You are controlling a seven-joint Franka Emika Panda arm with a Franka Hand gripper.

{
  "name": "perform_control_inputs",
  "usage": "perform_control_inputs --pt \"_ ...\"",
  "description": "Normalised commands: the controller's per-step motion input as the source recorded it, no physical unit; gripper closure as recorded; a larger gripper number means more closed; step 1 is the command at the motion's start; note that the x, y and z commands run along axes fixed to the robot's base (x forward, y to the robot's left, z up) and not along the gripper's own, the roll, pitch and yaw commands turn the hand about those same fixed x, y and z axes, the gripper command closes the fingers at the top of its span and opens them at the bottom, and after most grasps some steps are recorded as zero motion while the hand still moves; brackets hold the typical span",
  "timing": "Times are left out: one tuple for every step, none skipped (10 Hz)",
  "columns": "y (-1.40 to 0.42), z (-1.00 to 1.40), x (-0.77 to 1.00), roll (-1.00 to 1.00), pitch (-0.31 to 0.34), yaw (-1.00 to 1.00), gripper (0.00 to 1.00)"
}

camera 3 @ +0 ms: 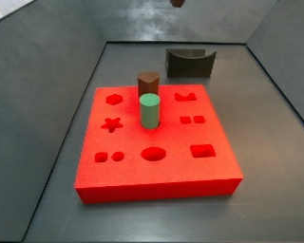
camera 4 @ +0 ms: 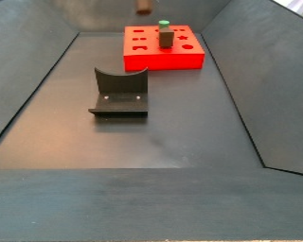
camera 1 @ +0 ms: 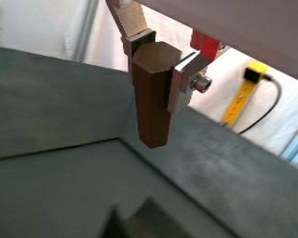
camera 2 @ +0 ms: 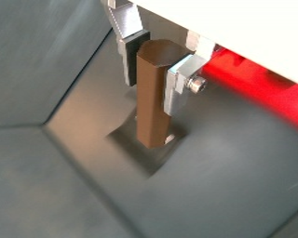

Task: Pick up the hexagon object. Move up. Place the hexagon object on the fixture. Regrasp the hexagon object. Move to above the board. Insert the hexagon object.
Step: Move to above the board, then insert the hexagon object.

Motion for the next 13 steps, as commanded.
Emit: perform_control_inputs --pt "-1.0 0.43 -0.49 -1.0 -0.098 -0.04 1.0" --pt "-1.0 0.43 -0.5 -1.0 -0.099 -0.05 1.0" --pt "-1.0 0.44 -0.51 -1.0 -0.104 -0.05 1.0" --pt "-1.0 0.43 -0.53 -1.0 -0.106 -0.06 1.0" --pt "-1.0 0.44 -0.56 -1.0 -0.111 -0.06 1.0" --pt "-0.75 0.34 -0.45 -1.0 -0.116 -0.06 1.0" --pt "-0.37 0.15 -0.25 -0.77 -0.089 -0.05 1.0" --pt "-0.25 0.1 -0.18 -0.63 -0.072 -0.04 1.0" --pt "-0.08 0.05 -0.08 -0.32 -0.027 -0.02 1.0" --pt "-0.05 0.03 -0.05 -0.24 -0.025 -0.01 1.0" --pt "0.0 0.0 -0.04 0.0 0.0 0.0 1.0" --pt "0.0 -0.03 -0.28 0.0 0.0 -0.09 1.0" --pt "0.43 -0.37 -0.71 -0.04 0.0 -0.26 1.0"
